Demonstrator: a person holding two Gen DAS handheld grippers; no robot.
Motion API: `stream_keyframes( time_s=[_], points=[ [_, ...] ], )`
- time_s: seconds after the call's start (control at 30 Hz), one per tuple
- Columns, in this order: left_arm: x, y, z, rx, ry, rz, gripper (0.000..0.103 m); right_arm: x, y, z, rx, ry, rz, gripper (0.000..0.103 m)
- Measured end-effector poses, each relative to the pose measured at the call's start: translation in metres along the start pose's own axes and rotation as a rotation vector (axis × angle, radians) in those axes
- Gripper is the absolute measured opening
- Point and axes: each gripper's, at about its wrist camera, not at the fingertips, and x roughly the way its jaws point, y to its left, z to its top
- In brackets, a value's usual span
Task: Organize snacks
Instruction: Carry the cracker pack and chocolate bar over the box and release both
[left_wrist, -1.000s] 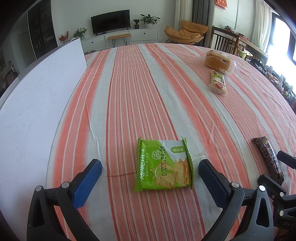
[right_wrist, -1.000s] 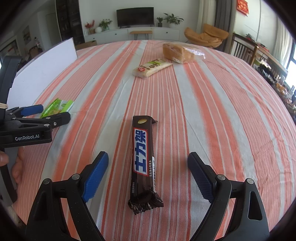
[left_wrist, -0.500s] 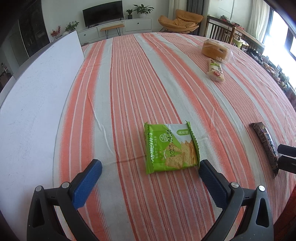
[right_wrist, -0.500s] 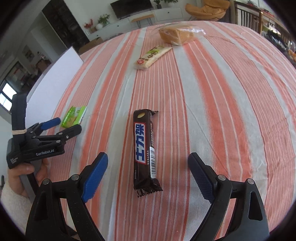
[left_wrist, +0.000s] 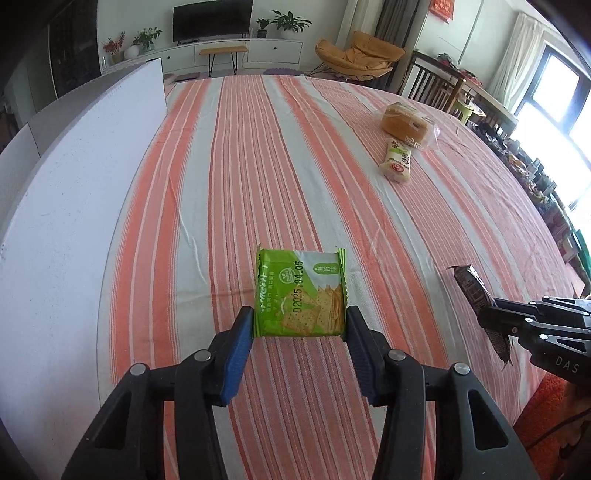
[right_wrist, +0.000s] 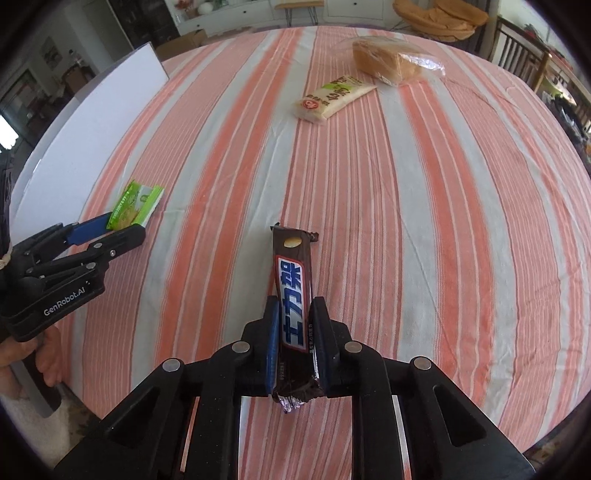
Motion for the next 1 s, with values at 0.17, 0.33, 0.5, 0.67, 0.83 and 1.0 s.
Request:
stream_keyframes(
  time_s=[0.17,0.33,0.5,0.67,0.83,1.0],
  points=[
    [-0.075,0.008,-0.008,-0.069,-0.103,-0.134,0.049,-0.031,0.017,0.012,0.020,-0.056,0.094,0.018],
    [-0.163,0.052,-0.004,-0.153,-0.256,-0.110,0.049,-0.067,0.084,0.047,-0.023,-0.122,0.289,0.018],
    [-0.217,0.128,-0.011,-0.272,-0.352,0.138,0.049,-0.092,0.189,0.077,-0.152,-0.156,0.491,0.018],
    [-0.212,0.197,-0.032,-0.381,-0.315,0.409,0.056,-0.081,0.281,0.083,-0.278,-0.137,0.582,0.024],
    [-0.195,0.205,-0.055,-0.400,-0.280,0.455,0.078,-0.066,0.272,0.075,-0.259,-0.175,0.580,0.061],
    [-0.174,0.146,-0.041,-0.289,-0.280,0.304,0.088,-0.052,0.179,0.071,-0.226,-0.286,0.325,0.069]
  ],
)
